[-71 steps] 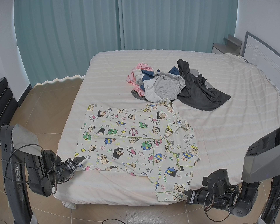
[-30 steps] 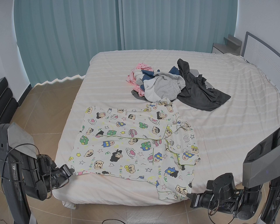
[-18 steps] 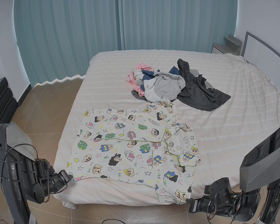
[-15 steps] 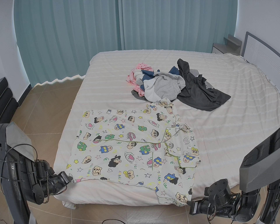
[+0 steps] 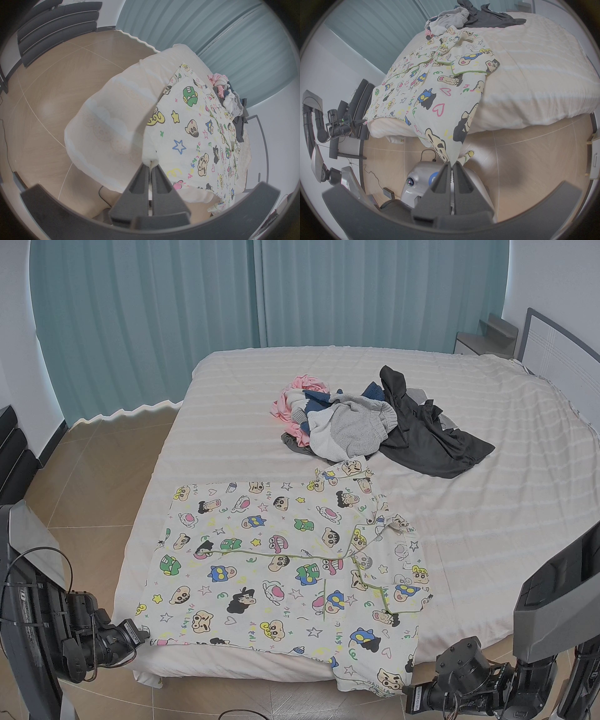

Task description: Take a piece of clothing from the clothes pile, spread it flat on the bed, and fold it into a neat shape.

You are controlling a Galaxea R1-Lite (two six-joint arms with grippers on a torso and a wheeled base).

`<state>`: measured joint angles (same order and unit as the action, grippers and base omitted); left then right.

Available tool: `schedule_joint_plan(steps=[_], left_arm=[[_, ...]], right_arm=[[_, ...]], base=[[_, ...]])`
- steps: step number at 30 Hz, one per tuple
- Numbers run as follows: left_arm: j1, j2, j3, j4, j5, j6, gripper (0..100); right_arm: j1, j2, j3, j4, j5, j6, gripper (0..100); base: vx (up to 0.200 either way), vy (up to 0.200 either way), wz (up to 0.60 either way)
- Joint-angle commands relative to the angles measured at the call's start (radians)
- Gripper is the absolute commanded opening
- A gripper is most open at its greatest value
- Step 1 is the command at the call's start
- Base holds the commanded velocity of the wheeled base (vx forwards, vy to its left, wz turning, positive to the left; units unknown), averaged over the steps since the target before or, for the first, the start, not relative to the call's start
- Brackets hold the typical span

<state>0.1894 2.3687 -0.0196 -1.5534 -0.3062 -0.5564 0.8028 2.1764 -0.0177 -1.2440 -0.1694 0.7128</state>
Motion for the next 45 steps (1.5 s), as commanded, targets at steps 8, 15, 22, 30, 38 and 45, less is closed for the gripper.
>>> schedule_joint_plan(steps=[8,15,22,30,38,45], left_arm=[[0.018,-0.002,0.018,-0.014,-0.002,0.007,0],[0.018,-0.098,0.018,-0.017,-0.048,-0.007,0],[0.015,-0.215,0.015,-0.017,-0.119,-0.086,0],[-0.014,-0.233,-0.054,-0.017,-0.119,-0.094,0],[-0.087,-0.24,-0.203,-0.007,-0.105,-0.162,0],[-0.105,-0.233,-0.378,0.144,-0.094,-0.162,0]], right_arm=[[0.015,-0.035,0.018,0.064,-0.001,0.027,0],[0.004,-0.043,0.018,-0.032,-0.001,0.034,0],[-0.028,-0.107,0.018,-0.103,-0.001,0.04,0],[-0.125,-0.127,0.015,-0.209,0.007,0.036,0],[-0.194,-0.125,-0.048,-0.229,0.01,0.027,0],[-0.249,-0.096,-0.131,-0.227,0.014,0.016,0]], base=[[0.0,0.0,0.0],[0.0,0.0,0.0],[0.0,0.0,0.0],[0.0,0.0,0.0],[0.0,0.0,0.0],[0.0,0.0,0.0]])
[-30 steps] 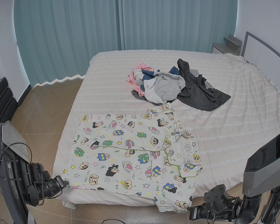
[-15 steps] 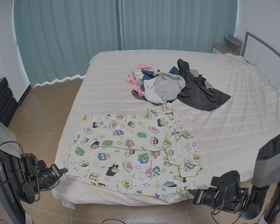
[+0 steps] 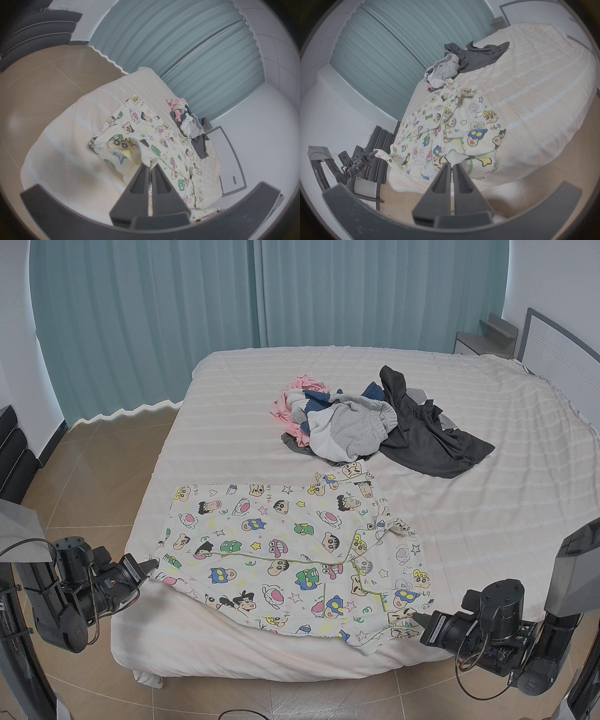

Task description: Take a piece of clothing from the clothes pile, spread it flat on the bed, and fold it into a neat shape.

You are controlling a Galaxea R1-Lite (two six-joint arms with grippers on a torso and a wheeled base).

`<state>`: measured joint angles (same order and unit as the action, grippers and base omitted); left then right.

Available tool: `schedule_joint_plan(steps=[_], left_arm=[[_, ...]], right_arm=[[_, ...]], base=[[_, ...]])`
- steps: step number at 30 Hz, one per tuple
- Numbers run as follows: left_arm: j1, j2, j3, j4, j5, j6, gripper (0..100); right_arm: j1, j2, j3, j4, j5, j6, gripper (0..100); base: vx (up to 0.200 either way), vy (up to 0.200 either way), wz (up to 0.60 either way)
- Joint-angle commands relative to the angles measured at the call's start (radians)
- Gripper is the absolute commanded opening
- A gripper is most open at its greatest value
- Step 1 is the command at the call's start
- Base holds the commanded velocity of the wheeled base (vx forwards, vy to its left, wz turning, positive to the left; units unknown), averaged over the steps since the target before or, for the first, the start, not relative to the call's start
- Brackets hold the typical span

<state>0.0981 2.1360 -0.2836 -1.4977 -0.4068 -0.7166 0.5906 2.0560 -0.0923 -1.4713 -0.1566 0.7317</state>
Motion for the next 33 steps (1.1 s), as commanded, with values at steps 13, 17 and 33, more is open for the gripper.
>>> schedule_joint_plan(steps=[13,17,33], left_arm=[[-0.009,0.108,-0.365,0.244,0.072,-0.004,0],[-0.009,0.127,-0.402,0.277,0.072,-0.004,0],[0.0,0.203,-0.577,0.393,0.1,-0.055,0]], right_arm=[[-0.137,0.059,-0.201,0.028,0.014,-0.06,0],[-0.15,0.072,-0.228,0.04,0.028,-0.066,0],[-0.216,0.158,-0.402,0.115,0.054,-0.14,0]], base=[[0.0,0.0,0.0],[0.0,0.0,0.0],[0.0,0.0,0.0]])
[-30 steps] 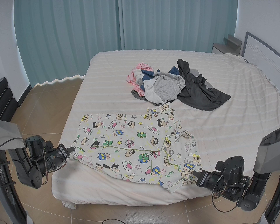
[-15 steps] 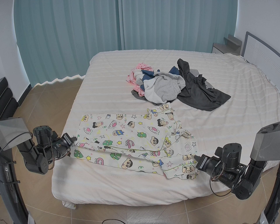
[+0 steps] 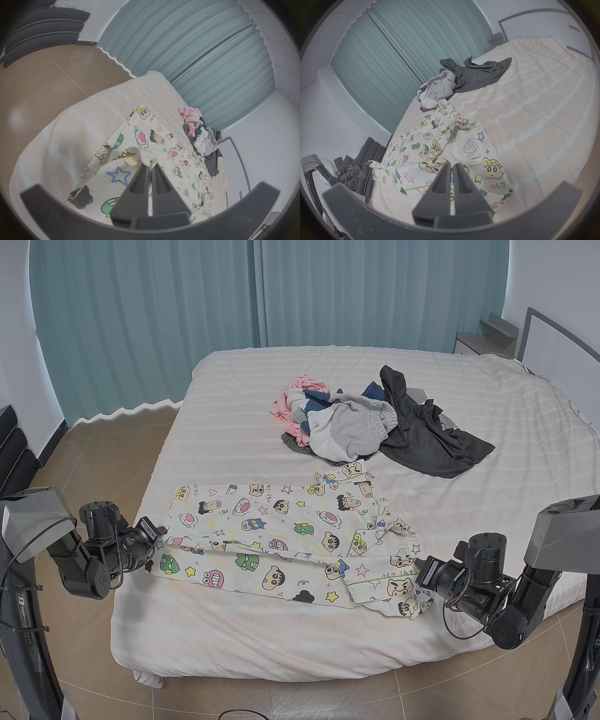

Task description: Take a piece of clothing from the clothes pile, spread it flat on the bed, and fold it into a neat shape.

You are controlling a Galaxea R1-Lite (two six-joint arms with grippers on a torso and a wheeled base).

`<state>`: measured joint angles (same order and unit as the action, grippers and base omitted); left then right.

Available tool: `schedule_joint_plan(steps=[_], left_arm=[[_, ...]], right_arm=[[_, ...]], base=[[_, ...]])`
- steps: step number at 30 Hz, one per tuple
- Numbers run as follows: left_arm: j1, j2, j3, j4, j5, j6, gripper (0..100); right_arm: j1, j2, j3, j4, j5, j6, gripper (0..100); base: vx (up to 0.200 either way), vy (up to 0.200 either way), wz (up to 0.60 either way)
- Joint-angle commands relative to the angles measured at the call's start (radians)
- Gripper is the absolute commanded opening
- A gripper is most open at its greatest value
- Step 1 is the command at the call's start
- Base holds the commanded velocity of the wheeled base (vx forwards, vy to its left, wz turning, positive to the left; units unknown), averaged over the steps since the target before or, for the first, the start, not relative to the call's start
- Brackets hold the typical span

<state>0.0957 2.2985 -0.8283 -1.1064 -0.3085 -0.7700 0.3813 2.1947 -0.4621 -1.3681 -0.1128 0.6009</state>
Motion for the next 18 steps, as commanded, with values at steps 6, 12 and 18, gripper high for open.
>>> schedule_joint_plan(steps=[6,12,18], left_arm=[[0.001,0.076,-0.063,0.002,0.002,-0.002,0],[-0.001,0.098,-0.095,0.002,0.002,-0.032,0],[-0.001,0.111,-0.129,0.002,0.002,-0.071,0]], right_arm=[[-0.009,0.03,-0.061,0.018,0.042,-0.026,0],[-0.036,0.065,-0.09,0.032,0.042,-0.029,0],[-0.039,0.091,-0.105,0.03,0.042,-0.029,0]], base=[[0.0,0.0,0.0],[0.0,0.0,0.0],[0.0,0.0,0.0]])
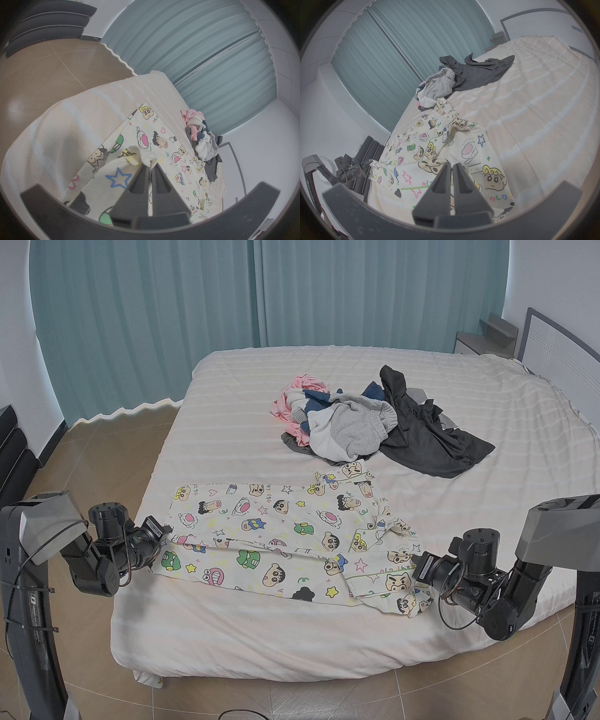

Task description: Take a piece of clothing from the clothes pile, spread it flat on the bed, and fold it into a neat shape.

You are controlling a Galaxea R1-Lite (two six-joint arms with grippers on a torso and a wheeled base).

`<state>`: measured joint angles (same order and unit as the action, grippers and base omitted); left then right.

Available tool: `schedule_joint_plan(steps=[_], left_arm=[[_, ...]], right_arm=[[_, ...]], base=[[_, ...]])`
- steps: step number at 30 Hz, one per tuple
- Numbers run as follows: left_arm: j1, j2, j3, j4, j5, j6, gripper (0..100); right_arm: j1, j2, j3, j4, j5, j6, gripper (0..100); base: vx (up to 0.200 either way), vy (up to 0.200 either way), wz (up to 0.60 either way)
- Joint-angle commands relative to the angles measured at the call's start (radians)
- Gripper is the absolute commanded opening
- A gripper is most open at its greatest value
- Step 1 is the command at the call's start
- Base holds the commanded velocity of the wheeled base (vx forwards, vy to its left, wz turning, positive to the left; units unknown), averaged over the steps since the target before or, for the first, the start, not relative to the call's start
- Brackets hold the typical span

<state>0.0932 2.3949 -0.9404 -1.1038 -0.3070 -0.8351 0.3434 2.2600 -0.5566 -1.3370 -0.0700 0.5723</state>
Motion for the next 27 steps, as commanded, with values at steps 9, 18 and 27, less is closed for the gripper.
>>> schedule_joint_plan(steps=[9,18,27], left_arm=[[-0.001,0.033,-0.038,0.001,-0.001,-0.007,0],[-0.007,0.047,-0.046,-0.002,-0.003,-0.009,100],[-0.003,0.049,-0.047,-0.01,0.0,-0.032,100]], right_arm=[[-0.003,0.069,-0.034,-0.004,0.001,0.0,0],[-0.011,0.108,-0.045,-0.016,0.001,0.0,100],[-0.023,0.095,-0.046,-0.059,-0.01,0.001,100]], base=[[0.0,0.0,0.0],[0.0,0.0,0.0],[0.0,0.0,0.0]])
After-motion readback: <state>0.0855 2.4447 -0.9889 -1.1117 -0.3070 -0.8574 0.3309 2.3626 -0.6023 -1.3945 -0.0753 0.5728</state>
